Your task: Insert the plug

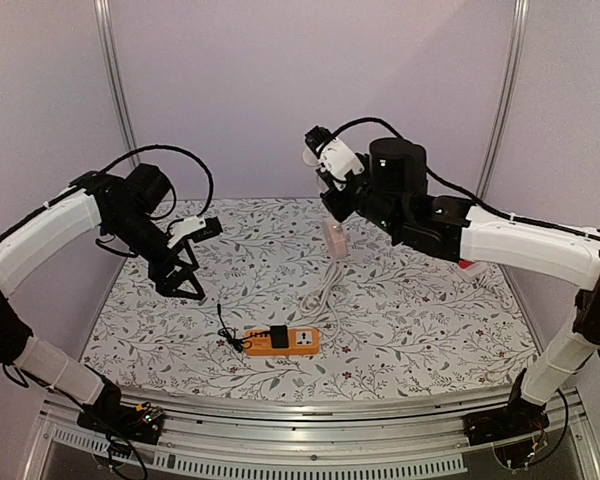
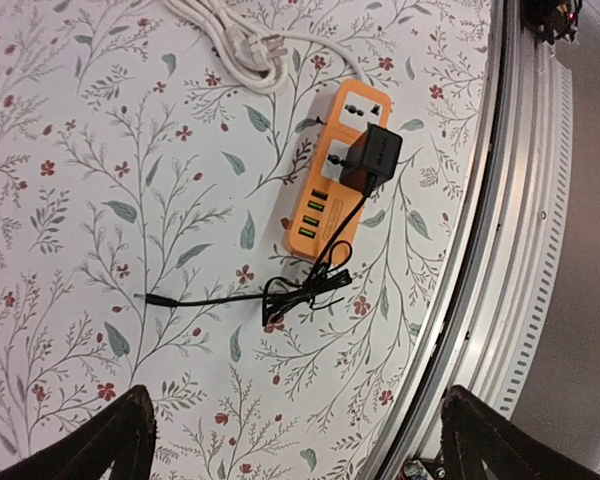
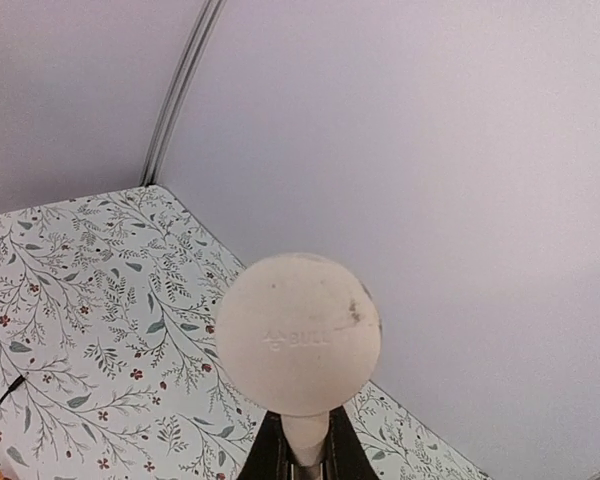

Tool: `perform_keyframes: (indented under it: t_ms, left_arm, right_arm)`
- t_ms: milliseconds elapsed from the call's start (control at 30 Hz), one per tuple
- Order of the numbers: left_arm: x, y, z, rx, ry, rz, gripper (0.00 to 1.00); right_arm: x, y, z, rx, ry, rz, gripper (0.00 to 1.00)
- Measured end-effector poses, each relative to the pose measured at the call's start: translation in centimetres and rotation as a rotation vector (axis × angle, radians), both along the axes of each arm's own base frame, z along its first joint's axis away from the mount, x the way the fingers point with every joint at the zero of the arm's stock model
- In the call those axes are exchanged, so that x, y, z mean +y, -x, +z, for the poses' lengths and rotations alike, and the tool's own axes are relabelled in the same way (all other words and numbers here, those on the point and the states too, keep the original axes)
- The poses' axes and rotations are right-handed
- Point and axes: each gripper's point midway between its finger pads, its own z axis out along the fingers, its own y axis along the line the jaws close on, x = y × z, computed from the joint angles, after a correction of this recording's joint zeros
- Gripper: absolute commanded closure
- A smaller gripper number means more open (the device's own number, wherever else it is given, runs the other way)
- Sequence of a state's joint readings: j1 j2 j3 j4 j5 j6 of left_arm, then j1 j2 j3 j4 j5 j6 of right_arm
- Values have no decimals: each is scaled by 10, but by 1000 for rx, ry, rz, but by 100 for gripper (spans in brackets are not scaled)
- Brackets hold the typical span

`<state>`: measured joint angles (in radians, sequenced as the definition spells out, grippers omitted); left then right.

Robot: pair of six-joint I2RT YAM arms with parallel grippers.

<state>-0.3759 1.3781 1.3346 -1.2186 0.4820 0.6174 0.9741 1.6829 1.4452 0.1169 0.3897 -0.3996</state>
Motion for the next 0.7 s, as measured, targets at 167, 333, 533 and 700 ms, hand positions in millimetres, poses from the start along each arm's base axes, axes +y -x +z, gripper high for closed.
perform_keyframes:
  t_ms: [167,333,533,700]
  left_arm:
    - [-37,10,-58,40,-60,-152,1]
    - [-71,36,-119,7,-202,-359,1]
    - [-85,29,-157,-116,-284,-445,1]
    - [-94,3,-180,-191,-327,-418,8]
  right_arm:
    - [-88,37,54,8,-152,-129,100]
    - [-153,66,43,106,-246,-233,100]
    - [-189,86,-62,342,-199,-343,100]
    - [-197,96,-108,468,-185,-390,100]
